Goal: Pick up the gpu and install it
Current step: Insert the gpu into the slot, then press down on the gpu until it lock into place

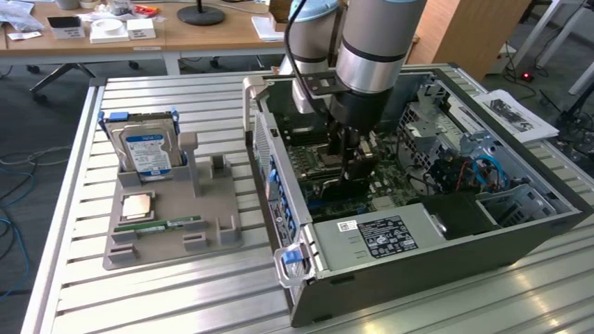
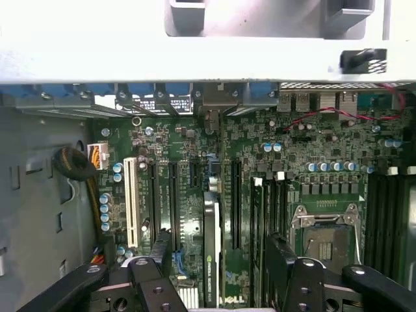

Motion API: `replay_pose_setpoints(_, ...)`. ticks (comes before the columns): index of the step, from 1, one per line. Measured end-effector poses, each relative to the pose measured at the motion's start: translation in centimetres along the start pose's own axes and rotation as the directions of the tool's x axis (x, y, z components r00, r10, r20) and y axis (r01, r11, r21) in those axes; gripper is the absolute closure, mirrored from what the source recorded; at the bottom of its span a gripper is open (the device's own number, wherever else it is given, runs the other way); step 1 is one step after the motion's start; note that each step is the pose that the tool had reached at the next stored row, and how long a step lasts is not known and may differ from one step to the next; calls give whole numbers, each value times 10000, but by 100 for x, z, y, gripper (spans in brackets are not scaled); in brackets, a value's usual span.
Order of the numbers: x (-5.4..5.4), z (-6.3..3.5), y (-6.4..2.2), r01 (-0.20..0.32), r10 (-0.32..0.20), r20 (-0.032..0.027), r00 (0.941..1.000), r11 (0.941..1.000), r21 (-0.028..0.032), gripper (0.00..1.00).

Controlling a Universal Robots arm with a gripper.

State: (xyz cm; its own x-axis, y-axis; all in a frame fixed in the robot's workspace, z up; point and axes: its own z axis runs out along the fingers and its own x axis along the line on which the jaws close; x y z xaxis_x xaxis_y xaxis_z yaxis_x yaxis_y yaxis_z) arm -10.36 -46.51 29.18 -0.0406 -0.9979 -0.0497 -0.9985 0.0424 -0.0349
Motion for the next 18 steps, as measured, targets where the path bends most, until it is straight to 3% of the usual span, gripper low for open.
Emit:
replay_pose_setpoints(4,-3,-55,-2,-1,1,0,10000,10000,2,31)
replay_pose_setpoints(18,-3,-59,-2,-1,1,0,10000,10000,2,31)
